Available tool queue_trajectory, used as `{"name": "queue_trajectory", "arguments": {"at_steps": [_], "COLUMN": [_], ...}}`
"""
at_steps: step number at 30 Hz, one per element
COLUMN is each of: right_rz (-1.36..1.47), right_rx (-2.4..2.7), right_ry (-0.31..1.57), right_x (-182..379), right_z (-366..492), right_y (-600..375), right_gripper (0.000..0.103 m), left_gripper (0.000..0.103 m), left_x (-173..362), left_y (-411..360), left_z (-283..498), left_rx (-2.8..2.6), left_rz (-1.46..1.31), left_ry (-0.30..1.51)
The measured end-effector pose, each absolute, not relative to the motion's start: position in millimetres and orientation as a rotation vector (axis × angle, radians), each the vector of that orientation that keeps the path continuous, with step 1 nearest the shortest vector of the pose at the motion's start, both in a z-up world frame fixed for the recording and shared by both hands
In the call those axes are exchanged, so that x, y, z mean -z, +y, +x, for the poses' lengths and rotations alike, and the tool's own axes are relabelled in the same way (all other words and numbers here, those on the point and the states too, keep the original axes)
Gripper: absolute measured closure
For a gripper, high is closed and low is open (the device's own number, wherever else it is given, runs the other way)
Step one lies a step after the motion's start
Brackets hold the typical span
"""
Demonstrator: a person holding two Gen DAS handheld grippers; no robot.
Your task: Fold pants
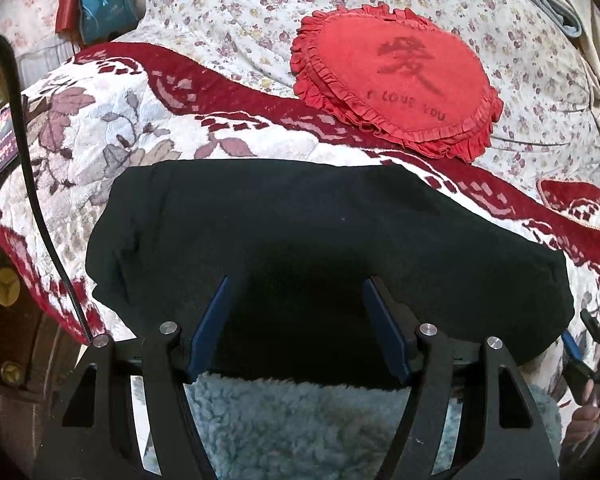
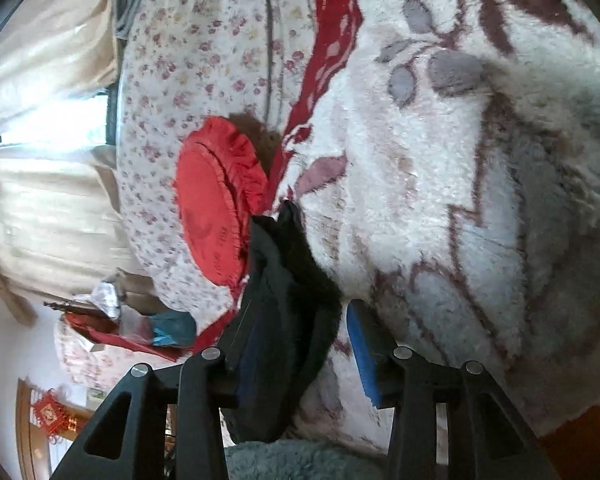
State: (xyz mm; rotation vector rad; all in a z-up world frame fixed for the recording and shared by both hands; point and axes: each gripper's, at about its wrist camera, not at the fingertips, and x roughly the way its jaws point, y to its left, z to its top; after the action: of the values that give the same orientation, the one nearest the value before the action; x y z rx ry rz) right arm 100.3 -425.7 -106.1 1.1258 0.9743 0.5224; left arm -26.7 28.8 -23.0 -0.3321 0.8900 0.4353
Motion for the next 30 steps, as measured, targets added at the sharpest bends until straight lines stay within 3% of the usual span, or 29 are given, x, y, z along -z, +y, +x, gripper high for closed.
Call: {"name": "queue_trajectory", "arguments": {"at_steps": [8,12,13,19,25,30], "right_rz": [1.129,1.064,1.039,0.880,0.703,0.440], "right_rx": [-0.630,-0.616,-0.606,-0.667,-1.023,-1.205], "right_ry": [0.967,0.981,0.986,0.899,0.882,1.005], "right_x": [113,118,117,56,-18,-14], "right_z": [117,111,111,104,101,91], "right_y": [-416,-416,-416,-385,-255,-138], "right_gripper": [0.064,0.089,0.091,0.093,0.093,0.093], "left_gripper": [0.035,0.035,0.035,0.035,0.035,0.035], "left_x": [23,21,21,20,23,21], "left_y": [34,45,50,90,107,106], "left_z": [-30,-38,-41,-71,-88,-90], "left_rx": [-0.423,-0.427,-0.431,-0.469,-0.479,-0.468], "left_rz": [-0.368,-0.417,-0.436,-0.640,-0.768,-0.759], "left_ry": [0.882,0.860,0.852,0.765,0.716,0.711]}}
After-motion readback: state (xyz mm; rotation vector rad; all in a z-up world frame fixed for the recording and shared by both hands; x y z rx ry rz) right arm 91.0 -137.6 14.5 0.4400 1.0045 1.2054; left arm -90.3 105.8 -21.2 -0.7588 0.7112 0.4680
